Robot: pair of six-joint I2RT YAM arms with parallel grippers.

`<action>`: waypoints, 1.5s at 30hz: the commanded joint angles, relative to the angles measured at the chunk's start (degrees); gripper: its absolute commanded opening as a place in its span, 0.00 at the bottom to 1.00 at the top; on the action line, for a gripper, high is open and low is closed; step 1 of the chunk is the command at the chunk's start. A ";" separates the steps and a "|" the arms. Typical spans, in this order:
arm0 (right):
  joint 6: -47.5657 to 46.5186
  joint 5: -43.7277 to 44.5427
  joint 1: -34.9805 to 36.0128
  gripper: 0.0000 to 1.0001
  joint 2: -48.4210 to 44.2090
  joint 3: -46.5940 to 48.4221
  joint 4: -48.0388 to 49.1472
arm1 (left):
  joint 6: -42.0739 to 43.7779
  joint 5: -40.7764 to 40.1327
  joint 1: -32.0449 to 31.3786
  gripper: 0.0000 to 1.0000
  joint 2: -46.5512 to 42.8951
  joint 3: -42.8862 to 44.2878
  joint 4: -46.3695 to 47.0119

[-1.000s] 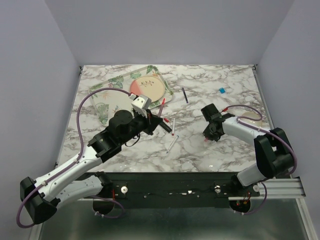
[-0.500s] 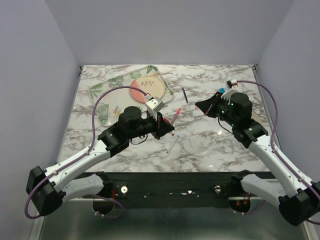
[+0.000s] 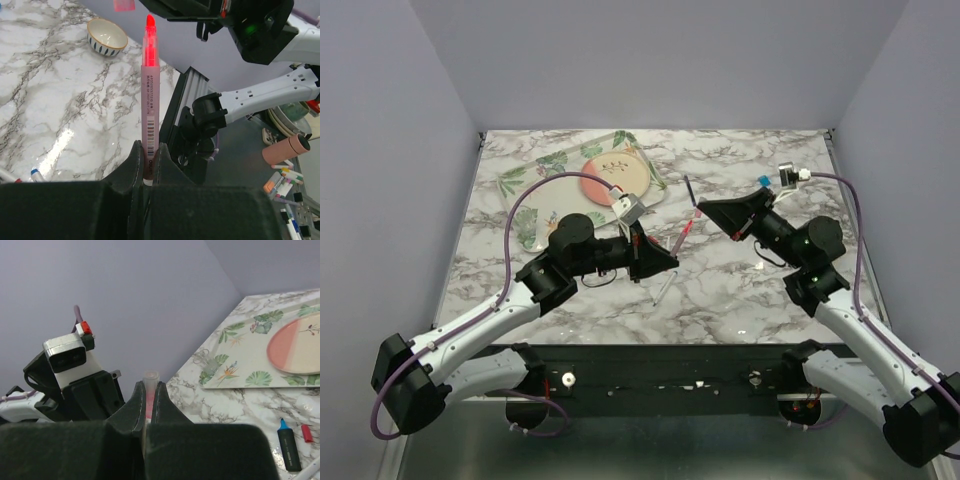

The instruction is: Insert the pens into the pen caps

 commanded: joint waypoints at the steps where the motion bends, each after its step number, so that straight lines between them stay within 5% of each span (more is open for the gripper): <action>1: 2.69 -2.54 0.78 0.01 -1.30 -3.90 11.43 | -1.71 2.65 0.71 0.00 -1.09 -0.96 3.01; 26: 8.41 -1.49 2.27 0.01 2.48 -4.97 19.26 | -2.15 2.56 1.24 0.00 0.06 -0.70 2.92; 45: 1.65 2.29 8.77 0.01 1.87 -8.92 14.17 | -6.00 0.90 3.34 0.00 -0.56 -1.66 5.71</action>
